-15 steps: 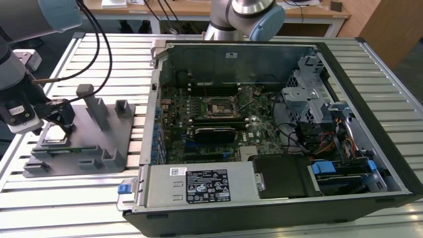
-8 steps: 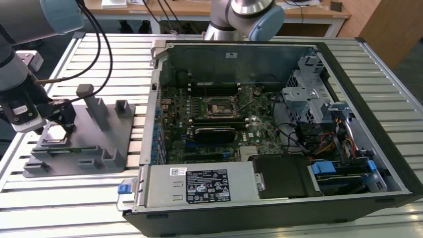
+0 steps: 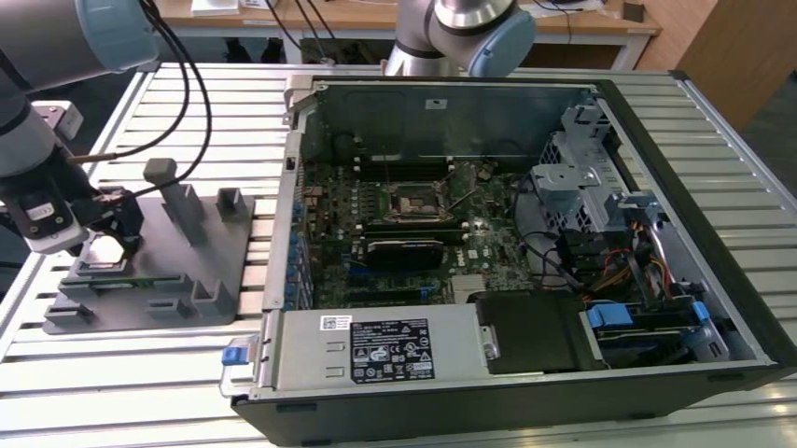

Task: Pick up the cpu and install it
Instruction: 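Pick up the cpu and move it towards the insertion slot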

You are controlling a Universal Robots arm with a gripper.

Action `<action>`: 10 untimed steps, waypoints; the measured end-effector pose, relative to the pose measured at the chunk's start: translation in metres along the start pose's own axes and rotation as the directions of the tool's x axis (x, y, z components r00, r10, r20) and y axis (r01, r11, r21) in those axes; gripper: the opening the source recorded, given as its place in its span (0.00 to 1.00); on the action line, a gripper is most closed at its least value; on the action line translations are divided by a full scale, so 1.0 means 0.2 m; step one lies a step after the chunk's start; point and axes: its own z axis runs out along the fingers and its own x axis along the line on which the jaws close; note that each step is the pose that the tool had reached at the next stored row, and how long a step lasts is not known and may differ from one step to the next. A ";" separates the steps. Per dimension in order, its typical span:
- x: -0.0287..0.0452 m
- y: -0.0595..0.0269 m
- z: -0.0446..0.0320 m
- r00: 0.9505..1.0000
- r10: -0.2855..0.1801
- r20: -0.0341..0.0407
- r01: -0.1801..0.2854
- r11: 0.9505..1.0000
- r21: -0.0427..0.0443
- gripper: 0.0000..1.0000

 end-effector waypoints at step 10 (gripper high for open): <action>0.004 0.000 0.005 1.000 -0.003 0.002 0.003 1.000 0.000 0.64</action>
